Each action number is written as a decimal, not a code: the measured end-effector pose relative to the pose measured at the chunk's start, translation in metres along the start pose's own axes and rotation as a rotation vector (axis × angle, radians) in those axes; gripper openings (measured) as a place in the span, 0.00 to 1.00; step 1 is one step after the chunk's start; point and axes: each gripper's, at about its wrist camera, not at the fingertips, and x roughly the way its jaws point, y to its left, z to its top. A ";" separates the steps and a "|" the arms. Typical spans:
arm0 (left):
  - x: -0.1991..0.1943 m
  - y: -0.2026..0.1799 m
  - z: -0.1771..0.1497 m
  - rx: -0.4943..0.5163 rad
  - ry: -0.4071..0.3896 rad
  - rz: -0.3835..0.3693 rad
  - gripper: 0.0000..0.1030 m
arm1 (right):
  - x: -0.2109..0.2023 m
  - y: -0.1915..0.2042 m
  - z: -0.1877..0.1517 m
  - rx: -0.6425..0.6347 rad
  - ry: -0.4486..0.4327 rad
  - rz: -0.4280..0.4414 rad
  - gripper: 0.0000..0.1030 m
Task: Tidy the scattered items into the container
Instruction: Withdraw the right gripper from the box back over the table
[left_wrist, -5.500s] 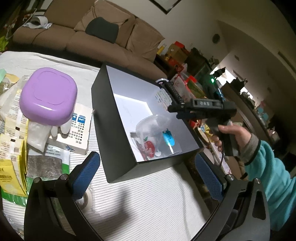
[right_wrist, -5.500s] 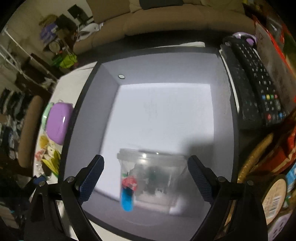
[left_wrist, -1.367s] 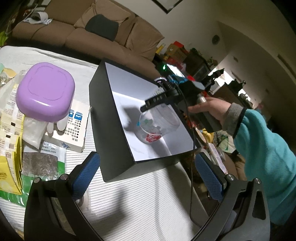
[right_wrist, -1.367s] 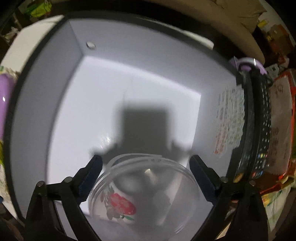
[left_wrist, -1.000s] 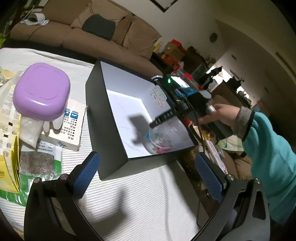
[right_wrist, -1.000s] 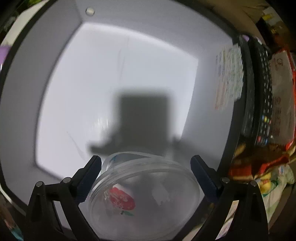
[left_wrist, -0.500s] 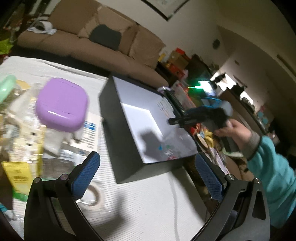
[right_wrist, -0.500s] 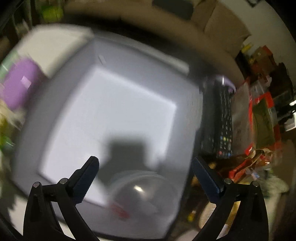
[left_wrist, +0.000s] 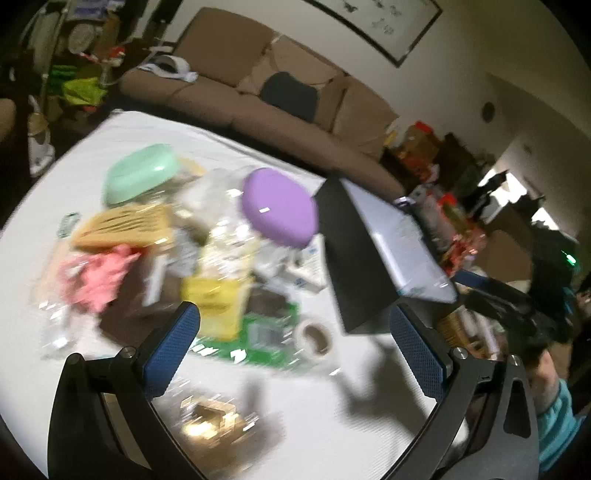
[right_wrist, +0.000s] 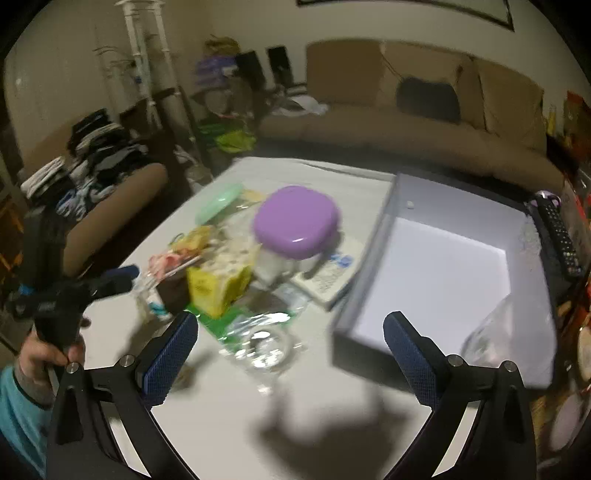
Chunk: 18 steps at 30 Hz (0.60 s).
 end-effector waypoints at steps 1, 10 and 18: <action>-0.003 0.005 -0.006 0.002 0.008 0.025 1.00 | 0.004 0.012 -0.010 -0.017 0.005 -0.007 1.00; 0.004 0.012 -0.077 0.019 0.149 0.162 1.00 | 0.022 0.048 -0.078 0.046 0.111 0.153 1.00; 0.061 -0.025 -0.116 0.277 0.234 0.375 0.98 | 0.012 0.031 -0.109 0.186 0.121 0.188 1.00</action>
